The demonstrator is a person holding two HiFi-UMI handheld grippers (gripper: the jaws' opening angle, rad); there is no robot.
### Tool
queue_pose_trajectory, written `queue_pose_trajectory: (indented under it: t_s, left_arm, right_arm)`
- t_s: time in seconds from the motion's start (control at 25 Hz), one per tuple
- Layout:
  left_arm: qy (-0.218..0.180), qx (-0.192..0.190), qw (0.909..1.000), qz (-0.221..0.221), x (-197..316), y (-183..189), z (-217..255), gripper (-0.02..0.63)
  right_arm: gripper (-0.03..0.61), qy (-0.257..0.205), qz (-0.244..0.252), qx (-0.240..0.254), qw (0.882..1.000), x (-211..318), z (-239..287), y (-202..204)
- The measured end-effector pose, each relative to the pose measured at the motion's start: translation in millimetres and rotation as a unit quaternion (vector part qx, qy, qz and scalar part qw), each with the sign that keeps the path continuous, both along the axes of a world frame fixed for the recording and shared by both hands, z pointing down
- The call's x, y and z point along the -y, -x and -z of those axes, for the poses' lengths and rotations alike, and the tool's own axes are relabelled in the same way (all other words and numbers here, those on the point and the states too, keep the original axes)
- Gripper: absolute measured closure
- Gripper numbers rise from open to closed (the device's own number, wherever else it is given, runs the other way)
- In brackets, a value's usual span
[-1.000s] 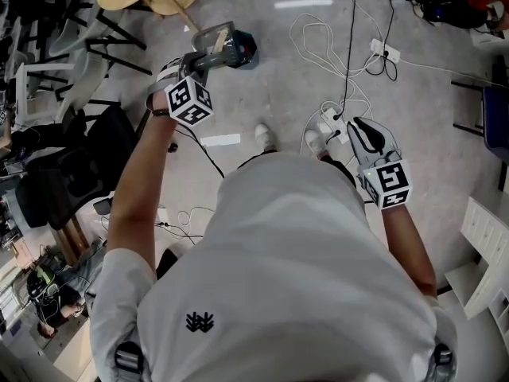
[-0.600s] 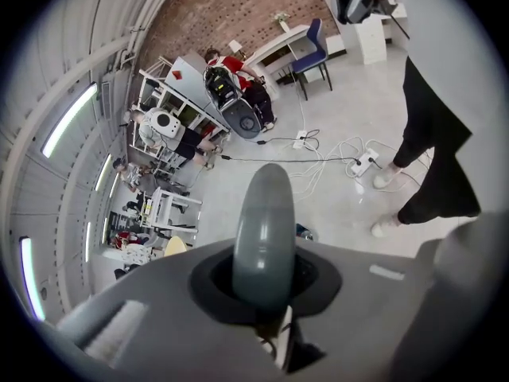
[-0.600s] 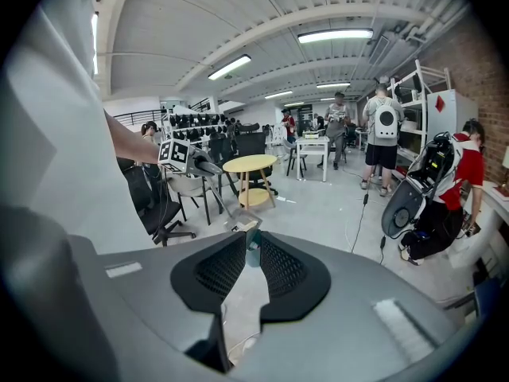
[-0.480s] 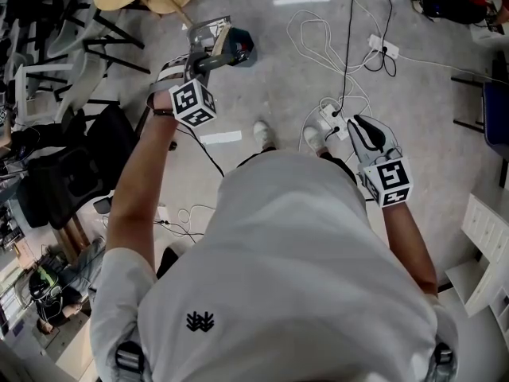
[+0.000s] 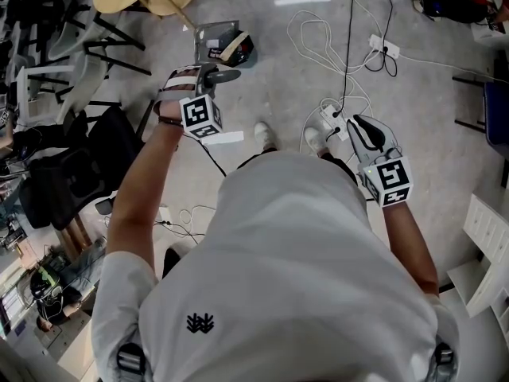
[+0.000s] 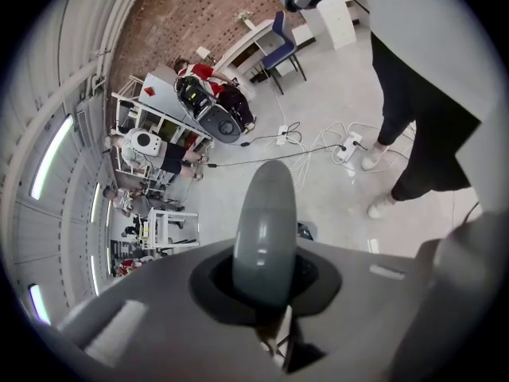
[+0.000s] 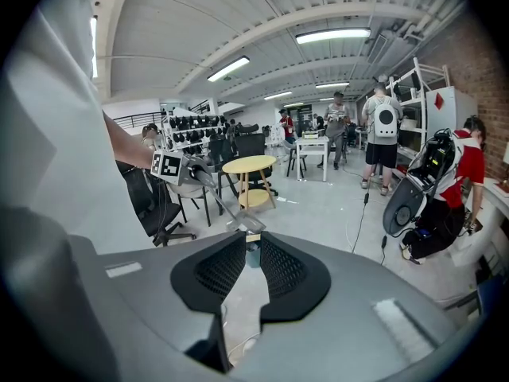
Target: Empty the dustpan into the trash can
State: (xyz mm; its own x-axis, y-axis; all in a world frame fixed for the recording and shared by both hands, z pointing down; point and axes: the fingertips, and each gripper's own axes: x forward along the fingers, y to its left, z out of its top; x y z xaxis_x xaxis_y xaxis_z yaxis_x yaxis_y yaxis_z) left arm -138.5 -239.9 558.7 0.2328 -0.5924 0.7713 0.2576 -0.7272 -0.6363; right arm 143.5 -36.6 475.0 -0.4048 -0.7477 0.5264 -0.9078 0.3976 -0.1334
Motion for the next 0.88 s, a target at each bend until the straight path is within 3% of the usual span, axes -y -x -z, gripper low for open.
queue_pose_trajectory:
  t_s: [0.4, 0.88]
  left_arm:
    - [-0.01, 0.023, 0.9992, -0.032, -8.9, -3.3, 5.2, 0.525]
    - [-0.051, 0.091, 0.9919, -0.072, -4.5, 15.2, 6.1, 0.528]
  right_arm:
    - [0.522, -0.002, 0.007, 0.003, 1.0, 0.6, -3.3, 1.8]
    - [0.522, -0.004, 0.012, 0.002, 1.0, -0.5, -0.7, 5.8]
